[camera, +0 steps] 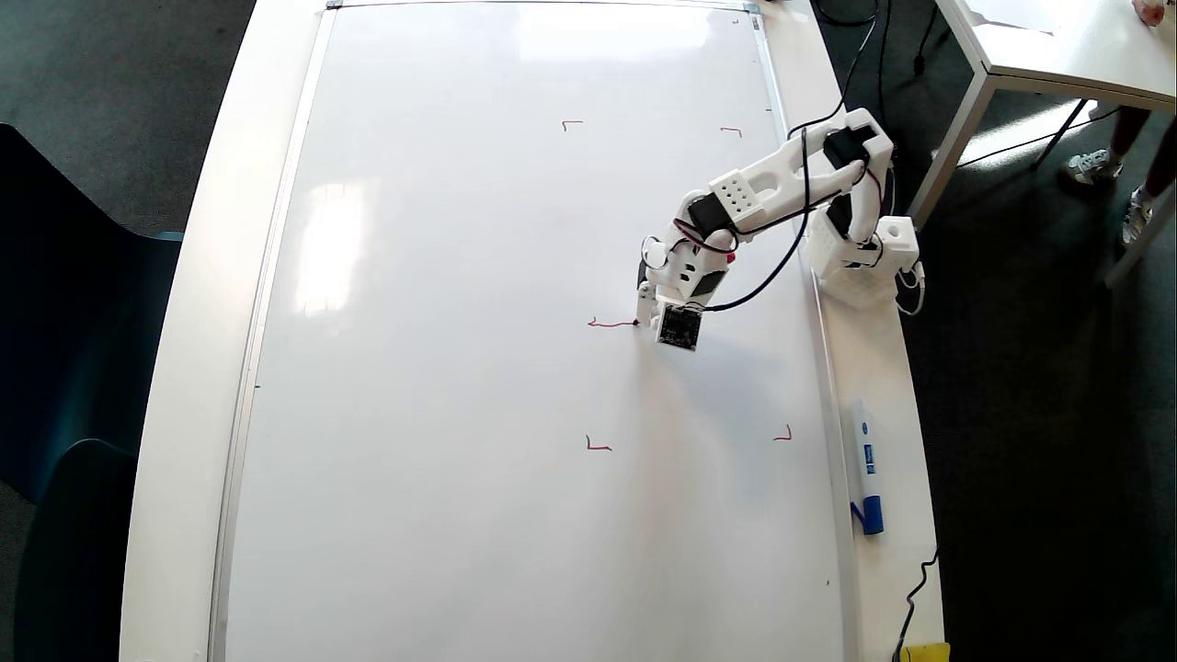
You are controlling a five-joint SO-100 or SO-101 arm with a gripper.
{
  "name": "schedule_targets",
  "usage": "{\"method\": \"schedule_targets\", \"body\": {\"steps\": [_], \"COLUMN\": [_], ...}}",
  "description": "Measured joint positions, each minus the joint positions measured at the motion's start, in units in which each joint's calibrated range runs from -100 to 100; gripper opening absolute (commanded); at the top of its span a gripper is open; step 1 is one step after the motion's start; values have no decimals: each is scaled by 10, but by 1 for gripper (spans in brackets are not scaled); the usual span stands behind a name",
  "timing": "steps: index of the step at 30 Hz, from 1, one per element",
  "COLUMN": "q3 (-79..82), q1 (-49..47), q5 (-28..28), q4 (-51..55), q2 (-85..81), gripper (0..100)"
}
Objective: Draw on a whiteboard a robot head using a pen attached to the gripper
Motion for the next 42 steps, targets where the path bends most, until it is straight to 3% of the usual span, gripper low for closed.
{"method": "schedule_targets", "body": {"steps": [23, 32, 42], "q3": [295, 338, 375], "q1": [-43, -43, 39], "q5": [0, 21, 61], "q4": [-7, -11, -5], "q2": [-249, -291, -328], "gripper": [1, 1, 1]}}
